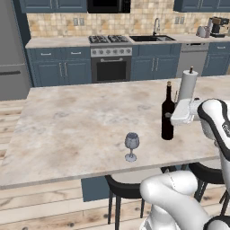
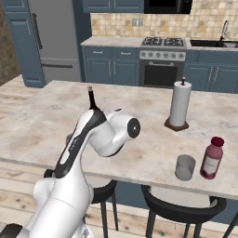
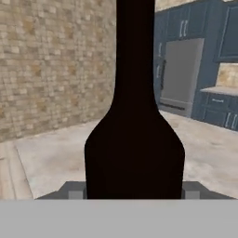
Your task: There is a wine glass and glass cup on the dining counter. Place the wine bottle next to the wine glass and the juice bottle next to the glass cup.
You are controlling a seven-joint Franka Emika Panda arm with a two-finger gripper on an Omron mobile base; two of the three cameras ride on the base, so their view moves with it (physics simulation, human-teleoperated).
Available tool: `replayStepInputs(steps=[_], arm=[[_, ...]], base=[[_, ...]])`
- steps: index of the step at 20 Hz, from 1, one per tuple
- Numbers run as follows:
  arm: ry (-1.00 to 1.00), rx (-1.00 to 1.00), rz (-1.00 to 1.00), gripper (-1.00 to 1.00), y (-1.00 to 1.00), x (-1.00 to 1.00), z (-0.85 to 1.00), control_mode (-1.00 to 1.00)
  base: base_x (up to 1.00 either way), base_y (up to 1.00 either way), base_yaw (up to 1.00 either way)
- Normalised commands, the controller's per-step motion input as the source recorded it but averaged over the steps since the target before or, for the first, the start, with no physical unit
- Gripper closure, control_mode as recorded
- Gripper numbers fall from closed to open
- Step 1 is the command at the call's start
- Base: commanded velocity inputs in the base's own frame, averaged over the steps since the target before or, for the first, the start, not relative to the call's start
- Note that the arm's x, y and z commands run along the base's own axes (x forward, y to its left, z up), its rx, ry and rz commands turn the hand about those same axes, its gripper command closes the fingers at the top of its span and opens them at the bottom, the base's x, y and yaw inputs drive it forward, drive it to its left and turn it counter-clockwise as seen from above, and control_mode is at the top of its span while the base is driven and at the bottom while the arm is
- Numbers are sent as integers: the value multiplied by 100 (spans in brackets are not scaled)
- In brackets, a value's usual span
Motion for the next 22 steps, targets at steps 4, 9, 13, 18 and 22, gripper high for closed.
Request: replayStepInputs(steps=[4,9,13,18,22], arm=[[19,7,15,100,-1,12,-28,-100],[-4,3,16,100,0,6,-31,-100],[-15,0,14,100,0,5,-32,-100],[-17,1,11,100,0,14,-29,-100],[-6,6,6,100,0,22,-20,-100]], base=[[0,0,0],[0,0,0],[0,0,0],[0,0,0],[0,0,0]])
